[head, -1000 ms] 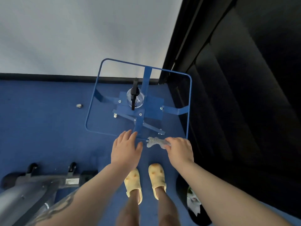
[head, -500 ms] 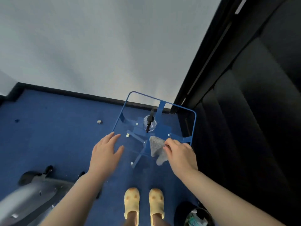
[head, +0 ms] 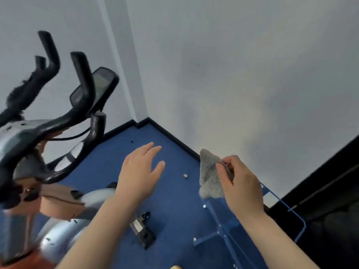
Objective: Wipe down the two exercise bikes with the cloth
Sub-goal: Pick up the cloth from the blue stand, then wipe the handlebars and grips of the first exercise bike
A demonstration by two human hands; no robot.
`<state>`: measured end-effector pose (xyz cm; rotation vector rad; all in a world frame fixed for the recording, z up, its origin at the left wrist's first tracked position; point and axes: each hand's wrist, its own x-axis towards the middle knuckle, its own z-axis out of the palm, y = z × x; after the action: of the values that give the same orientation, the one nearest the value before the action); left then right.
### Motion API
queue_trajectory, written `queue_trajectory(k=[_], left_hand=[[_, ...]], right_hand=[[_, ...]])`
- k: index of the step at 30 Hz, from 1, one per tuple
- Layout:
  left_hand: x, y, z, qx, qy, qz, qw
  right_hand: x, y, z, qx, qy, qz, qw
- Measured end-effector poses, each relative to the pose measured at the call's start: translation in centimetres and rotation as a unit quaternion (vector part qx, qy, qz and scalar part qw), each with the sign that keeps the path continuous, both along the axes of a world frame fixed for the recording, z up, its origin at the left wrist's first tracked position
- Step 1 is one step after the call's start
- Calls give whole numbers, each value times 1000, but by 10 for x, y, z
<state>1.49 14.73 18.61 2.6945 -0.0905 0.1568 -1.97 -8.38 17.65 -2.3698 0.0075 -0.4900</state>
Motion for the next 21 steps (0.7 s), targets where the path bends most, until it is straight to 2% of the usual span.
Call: queue_trajectory(k=[5, 11, 15, 21], left_hand=[[-57, 57, 13, -8, -1, 112, 994], [-132, 126, 17, -52, -14, 216, 975], [-172, 167, 21, -62, -43, 258, 963], [-223, 236, 34, -66, -55, 264, 961]], right_hand=[[5, 58, 17, 13, -18, 114, 993], [-12, 142, 30, 54, -29, 198, 978], [-31, 197, 35, 66, -43, 240, 968], [-74, 278, 38, 96, -18, 241, 966]])
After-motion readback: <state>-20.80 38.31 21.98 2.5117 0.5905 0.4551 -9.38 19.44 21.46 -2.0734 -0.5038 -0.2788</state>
